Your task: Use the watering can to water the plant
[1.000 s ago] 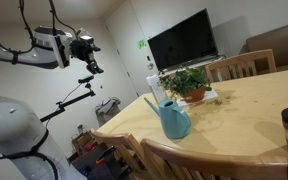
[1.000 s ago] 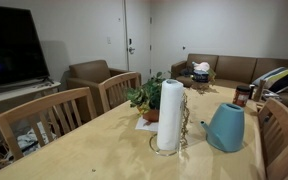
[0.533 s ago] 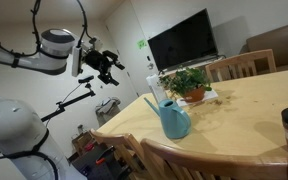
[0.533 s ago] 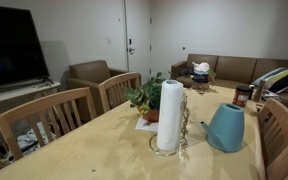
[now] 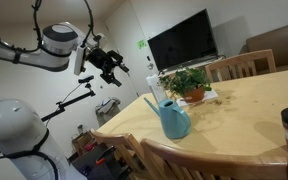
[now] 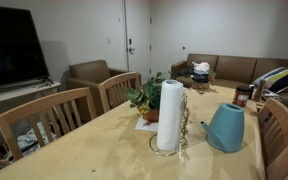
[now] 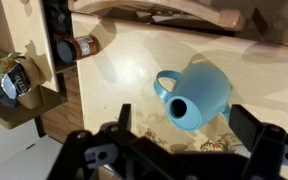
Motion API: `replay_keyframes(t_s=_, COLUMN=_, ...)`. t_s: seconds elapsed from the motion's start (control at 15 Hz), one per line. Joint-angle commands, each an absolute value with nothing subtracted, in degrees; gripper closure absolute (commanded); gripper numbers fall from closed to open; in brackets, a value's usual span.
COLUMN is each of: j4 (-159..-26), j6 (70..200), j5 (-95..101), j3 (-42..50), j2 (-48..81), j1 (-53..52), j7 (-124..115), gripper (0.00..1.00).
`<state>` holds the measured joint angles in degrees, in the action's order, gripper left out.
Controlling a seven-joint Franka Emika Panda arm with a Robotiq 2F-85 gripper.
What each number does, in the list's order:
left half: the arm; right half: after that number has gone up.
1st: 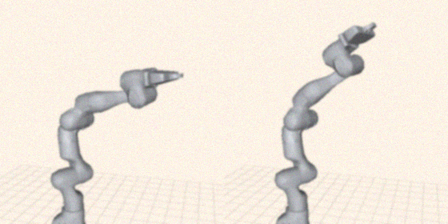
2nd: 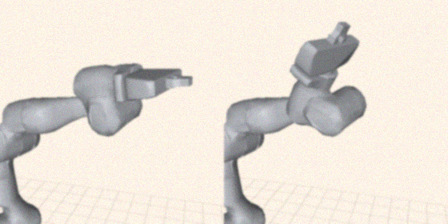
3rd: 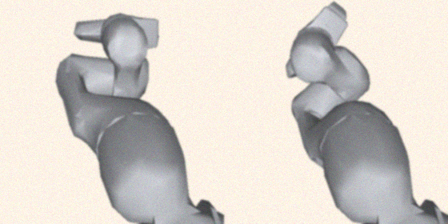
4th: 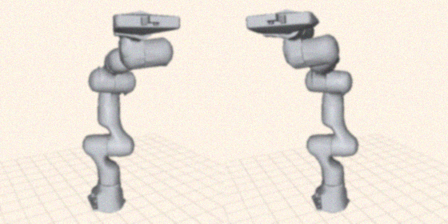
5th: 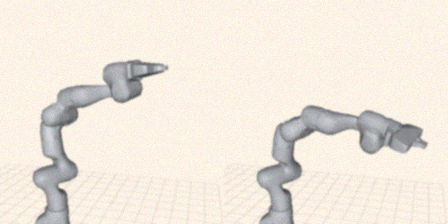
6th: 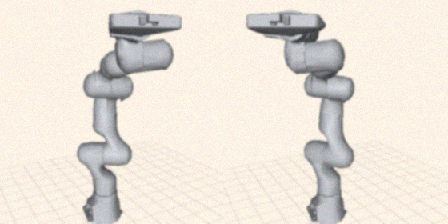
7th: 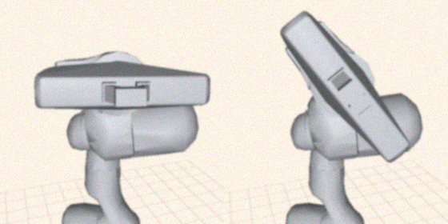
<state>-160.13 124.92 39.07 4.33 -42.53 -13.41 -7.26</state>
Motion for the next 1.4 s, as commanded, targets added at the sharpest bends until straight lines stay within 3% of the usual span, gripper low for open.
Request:
replay_keyframes(t_s=0.0, j4=-160.13, j6=124.92, j5=39.07, j3=4.32, j2=-42.53, j1=-13.42, j7=-7.26, gripper=0.0)
replay_keyframes(t_s=0.47, j4=-159.98, j6=126.87, j5=66.05, j3=-0.97, j2=-40.93, j1=-2.24, j7=-14.98, gripper=0.0)
replay_keyframes(t_s=0.87, j4=-159.63, j6=134.27, j5=84.41, j3=5.98, j2=-34.28, j1=0.76, j7=-21.77, gripper=0.0)
replay_keyframes(t_s=1.33, j4=-156.22, j6=147.48, j5=88.74, j3=12.63, j2=-21.42, j1=0.26, j7=-22.37, gripper=0.0)
